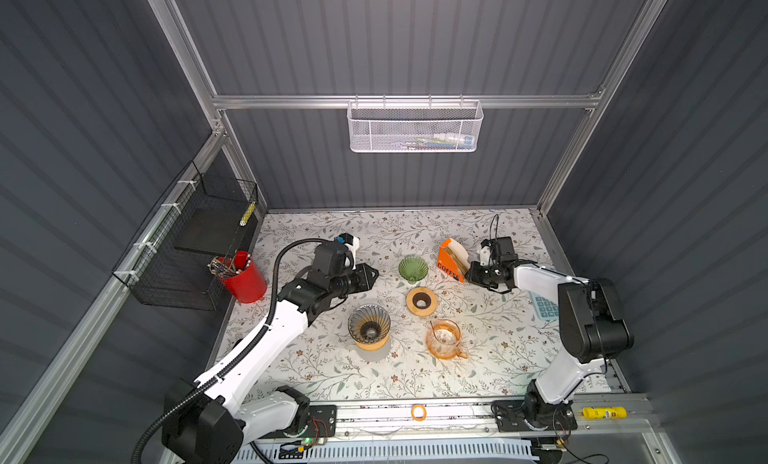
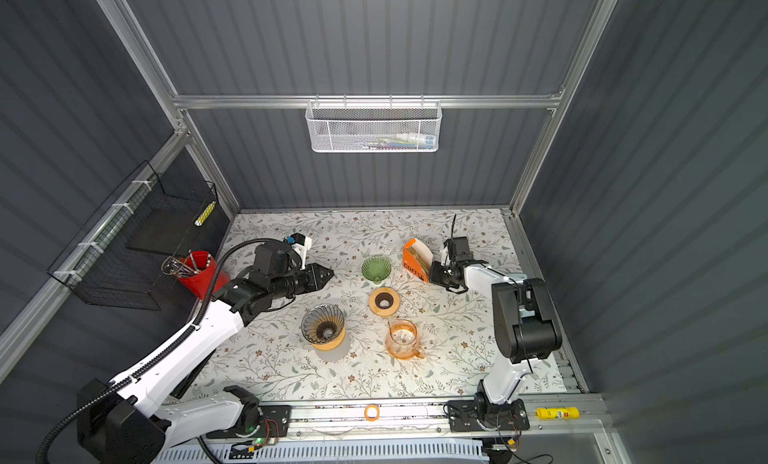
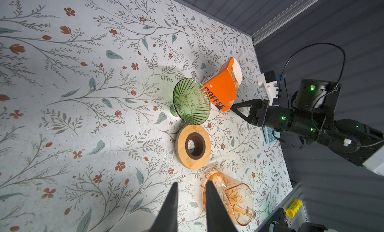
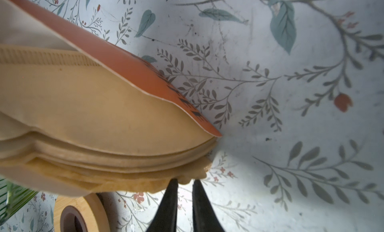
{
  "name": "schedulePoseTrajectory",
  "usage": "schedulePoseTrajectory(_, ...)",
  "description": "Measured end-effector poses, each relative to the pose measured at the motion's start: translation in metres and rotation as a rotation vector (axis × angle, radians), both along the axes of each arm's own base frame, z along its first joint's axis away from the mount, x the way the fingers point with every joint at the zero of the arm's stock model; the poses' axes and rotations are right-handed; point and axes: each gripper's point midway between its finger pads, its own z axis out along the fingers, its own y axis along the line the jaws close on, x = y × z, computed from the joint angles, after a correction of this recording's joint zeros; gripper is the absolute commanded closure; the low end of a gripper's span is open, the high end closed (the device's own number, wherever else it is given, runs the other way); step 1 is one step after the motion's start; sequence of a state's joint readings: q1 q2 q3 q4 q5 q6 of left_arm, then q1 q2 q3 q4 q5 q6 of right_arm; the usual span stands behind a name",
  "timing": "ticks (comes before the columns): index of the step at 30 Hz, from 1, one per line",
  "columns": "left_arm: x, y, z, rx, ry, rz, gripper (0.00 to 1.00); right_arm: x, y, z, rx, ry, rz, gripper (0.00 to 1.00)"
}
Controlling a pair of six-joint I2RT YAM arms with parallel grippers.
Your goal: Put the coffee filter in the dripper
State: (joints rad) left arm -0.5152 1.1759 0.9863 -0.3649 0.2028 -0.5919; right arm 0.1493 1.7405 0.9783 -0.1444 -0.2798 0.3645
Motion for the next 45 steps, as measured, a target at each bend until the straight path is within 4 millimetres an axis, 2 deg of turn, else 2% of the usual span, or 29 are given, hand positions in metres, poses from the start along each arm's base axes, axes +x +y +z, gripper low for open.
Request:
schedulePoseTrajectory(15,0.0,0.0,0.0,-0.004,0.004,0.004,0.75,-0.001,0.003,0.002,0.002,-0.003,0.007,0.79)
schedulePoseTrajectory(24,-0.001,0.001,-0.004,-0.002,0.009,0.004,0.75,0.001,0.004,0.021,0.001,-0.052,0.014,0.79)
schedulePoseTrajectory(45,-0.003,0.002,-0.008,-0.002,0.019,0.008,0.75,0.001,0.008,0.007,-0.014,-0.022,0.023,0.8)
